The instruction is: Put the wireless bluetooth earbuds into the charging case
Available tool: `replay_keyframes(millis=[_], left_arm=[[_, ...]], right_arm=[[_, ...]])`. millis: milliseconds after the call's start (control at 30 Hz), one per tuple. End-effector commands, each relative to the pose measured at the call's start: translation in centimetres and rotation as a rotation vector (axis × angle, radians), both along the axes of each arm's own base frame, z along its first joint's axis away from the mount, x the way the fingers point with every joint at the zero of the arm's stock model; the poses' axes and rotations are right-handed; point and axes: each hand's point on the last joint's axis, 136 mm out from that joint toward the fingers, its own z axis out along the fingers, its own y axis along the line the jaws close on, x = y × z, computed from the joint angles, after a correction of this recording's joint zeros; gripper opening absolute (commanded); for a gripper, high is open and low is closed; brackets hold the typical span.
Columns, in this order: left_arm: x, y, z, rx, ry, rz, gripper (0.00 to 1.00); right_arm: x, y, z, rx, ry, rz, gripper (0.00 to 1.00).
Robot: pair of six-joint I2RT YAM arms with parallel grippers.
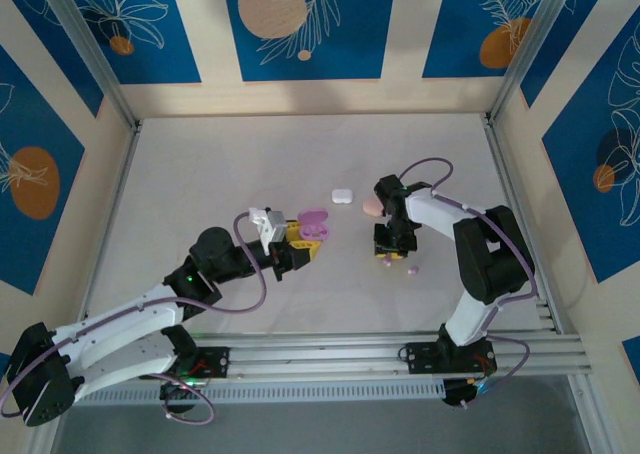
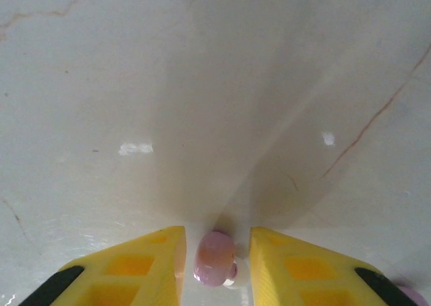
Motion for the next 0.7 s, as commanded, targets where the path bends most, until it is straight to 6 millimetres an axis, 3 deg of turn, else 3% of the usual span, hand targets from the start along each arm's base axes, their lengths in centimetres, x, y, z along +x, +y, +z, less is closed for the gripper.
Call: replay_keyframes(millis=[0,667], left_arm=[[-0.45,-0.06,0.92,-0.04,-0.013,-0.012,0.29],[-0.36,-0.13,0.78,-0.036,-0.003,-0.01,0.29]], right_arm=[[-0.21,0.07,0.01,-0.02,0.022,0.025,0.31],[-0.38,0.24,-0.73,-0.018,0.049,0.043,0.27]])
